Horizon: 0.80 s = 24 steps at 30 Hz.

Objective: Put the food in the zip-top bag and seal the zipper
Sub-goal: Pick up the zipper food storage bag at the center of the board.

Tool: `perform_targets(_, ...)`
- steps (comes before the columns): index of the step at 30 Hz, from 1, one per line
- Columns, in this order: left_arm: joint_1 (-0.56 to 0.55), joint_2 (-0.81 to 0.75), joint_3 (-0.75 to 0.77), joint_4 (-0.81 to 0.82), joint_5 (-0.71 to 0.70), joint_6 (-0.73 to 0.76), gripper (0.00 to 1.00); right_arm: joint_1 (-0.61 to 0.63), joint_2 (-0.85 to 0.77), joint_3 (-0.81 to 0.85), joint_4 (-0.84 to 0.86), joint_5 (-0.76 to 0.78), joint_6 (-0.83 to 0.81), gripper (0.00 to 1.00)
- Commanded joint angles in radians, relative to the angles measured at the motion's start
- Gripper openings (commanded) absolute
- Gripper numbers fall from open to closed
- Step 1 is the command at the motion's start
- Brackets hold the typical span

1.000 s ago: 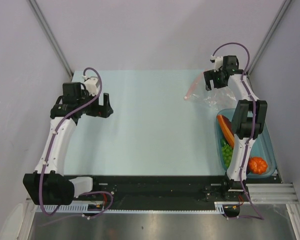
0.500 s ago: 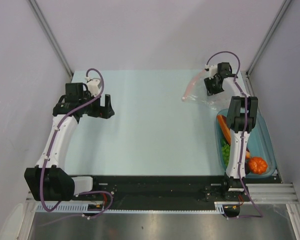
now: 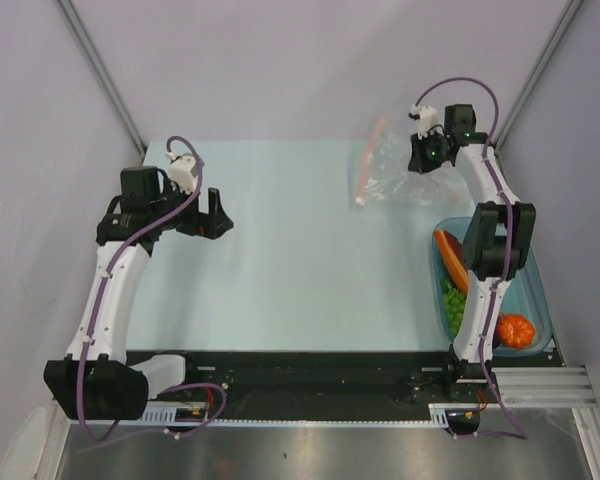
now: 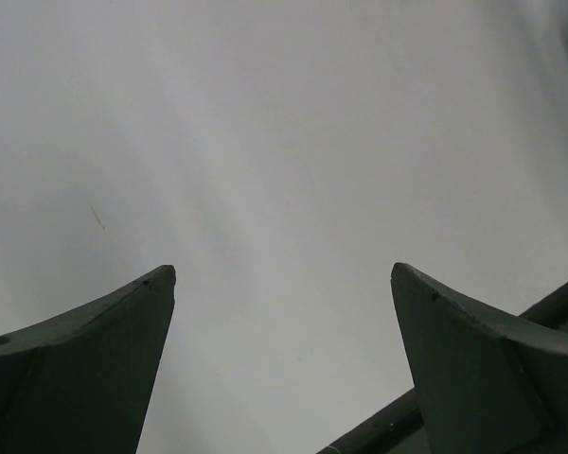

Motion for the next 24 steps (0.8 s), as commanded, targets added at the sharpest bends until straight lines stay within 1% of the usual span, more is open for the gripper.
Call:
perform_targets(1, -0.002, -0.071, 0.064, 0.067, 0.13, -0.09, 1.0, 0.074, -0.248, -0.006, 0.0, -0.221, -0.012, 0.0)
perform_targets(5, -0.002, -0.099, 0.11, 0.112, 0.215, -0.161, 0.99, 0.123, -0.369, -0.054, -0.016, -0.355, 0.014, 0.0)
perform_targets(6, -0.002, -0.107, 0.115, 0.144, 0.252, -0.178, 0.98, 0.133, -0.387, -0.063, -0.017, -0.37, 0.023, 0.0)
perform_targets(10, -0.002, -0.153, 0.115, 0.258, 0.352, -0.296, 0.92, 0.21, -0.469, -0.123, 0.012, -0.357, 0.075, 0.0)
perform_targets(12, -0.006, -0.183, 0.094, 0.325, 0.367, -0.349, 0.88, 0.258, -0.518, -0.179, 0.048, -0.343, 0.107, 0.0)
perform_targets(14, -0.024, -0.193, 0.084, 0.336, 0.346, -0.357, 0.86, 0.307, -0.55, -0.221, 0.087, -0.309, 0.127, 0.0)
perform_targets(17, -0.088, -0.191, 0.066, 0.324, 0.295, -0.345, 0.83, 0.354, -0.595, -0.284, 0.111, -0.274, 0.135, 0.0)
perform_targets(19, -0.113, -0.18, 0.045, 0.31, 0.237, -0.331, 0.78, 0.397, -0.615, -0.307, 0.111, -0.256, 0.134, 0.0)
perform_targets(21, -0.142, -0.164, 0.034, 0.289, 0.213, -0.31, 0.73, 0.431, -0.622, -0.317, 0.111, -0.249, 0.134, 0.0)
perform_targets(24, -0.179, -0.142, 0.011, 0.281, 0.153, -0.287, 0.7, 0.46, -0.642, -0.339, 0.118, -0.237, 0.144, 0.0)
